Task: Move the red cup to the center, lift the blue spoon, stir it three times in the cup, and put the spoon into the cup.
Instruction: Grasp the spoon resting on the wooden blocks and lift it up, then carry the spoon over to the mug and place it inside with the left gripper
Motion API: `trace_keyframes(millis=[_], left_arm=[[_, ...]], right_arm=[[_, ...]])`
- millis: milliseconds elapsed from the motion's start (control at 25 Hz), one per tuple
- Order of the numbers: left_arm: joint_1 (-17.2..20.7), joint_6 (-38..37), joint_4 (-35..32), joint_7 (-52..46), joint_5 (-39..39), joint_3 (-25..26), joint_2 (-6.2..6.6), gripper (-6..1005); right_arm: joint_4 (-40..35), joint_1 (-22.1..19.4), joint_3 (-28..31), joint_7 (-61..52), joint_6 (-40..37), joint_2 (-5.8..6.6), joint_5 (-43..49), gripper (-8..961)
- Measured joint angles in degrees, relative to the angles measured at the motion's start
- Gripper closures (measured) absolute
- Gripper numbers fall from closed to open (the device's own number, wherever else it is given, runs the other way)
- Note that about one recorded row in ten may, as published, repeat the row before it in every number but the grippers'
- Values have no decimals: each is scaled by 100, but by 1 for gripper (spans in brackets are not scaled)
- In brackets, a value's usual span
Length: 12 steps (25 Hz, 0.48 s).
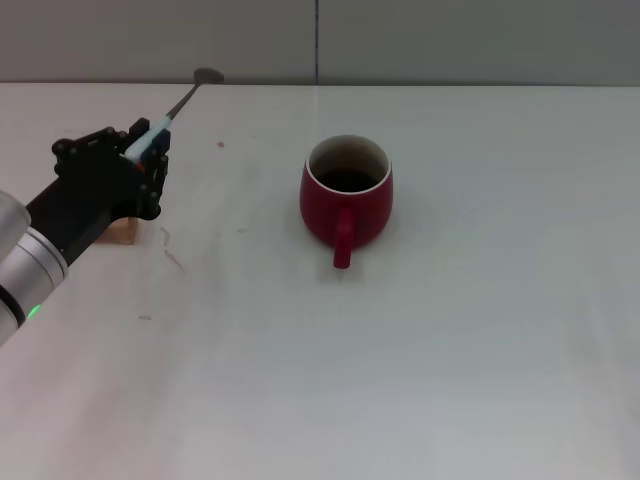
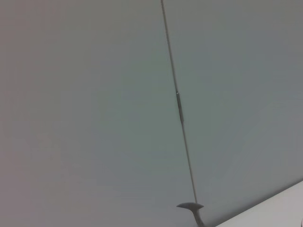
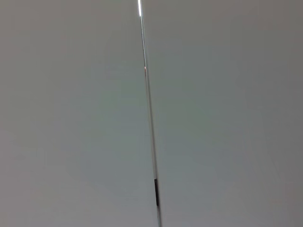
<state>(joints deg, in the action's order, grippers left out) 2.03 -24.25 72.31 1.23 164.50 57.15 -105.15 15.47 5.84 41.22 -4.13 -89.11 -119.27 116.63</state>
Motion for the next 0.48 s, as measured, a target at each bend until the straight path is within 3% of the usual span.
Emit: trace_keyframes(millis=[40, 80, 120, 160, 240, 280, 400, 480], left_arm=[[8, 202, 182, -38, 67, 18, 51, 819], [-23, 668, 611, -46, 86, 3, 249, 819], [-23, 668, 611, -46, 86, 3, 249, 819], [-85, 1104, 997, -36, 86, -27, 419, 819], [-111, 1248, 1128, -29, 87, -35, 474, 819], [-178, 1704, 1476, 28, 89, -44, 579, 819], [-260, 2256, 1875, 172, 88, -31, 671, 819], [-335, 2963, 2276, 497, 87, 27, 661, 819]], right_arm=[[0, -1, 0, 0, 1, 0, 0, 128], [-1, -2, 0, 0, 2, 1, -4, 128], [-1, -2, 0, 0, 2, 1, -4, 128], [-1, -6, 0, 0, 4, 1, -10, 128], [-1, -8, 0, 0, 4, 1, -12, 128], [-1, -12, 0, 0, 5, 1, -13, 128], [0, -13, 0, 0, 4, 1, -16, 127], [0, -13, 0, 0, 3, 1, -16, 127]])
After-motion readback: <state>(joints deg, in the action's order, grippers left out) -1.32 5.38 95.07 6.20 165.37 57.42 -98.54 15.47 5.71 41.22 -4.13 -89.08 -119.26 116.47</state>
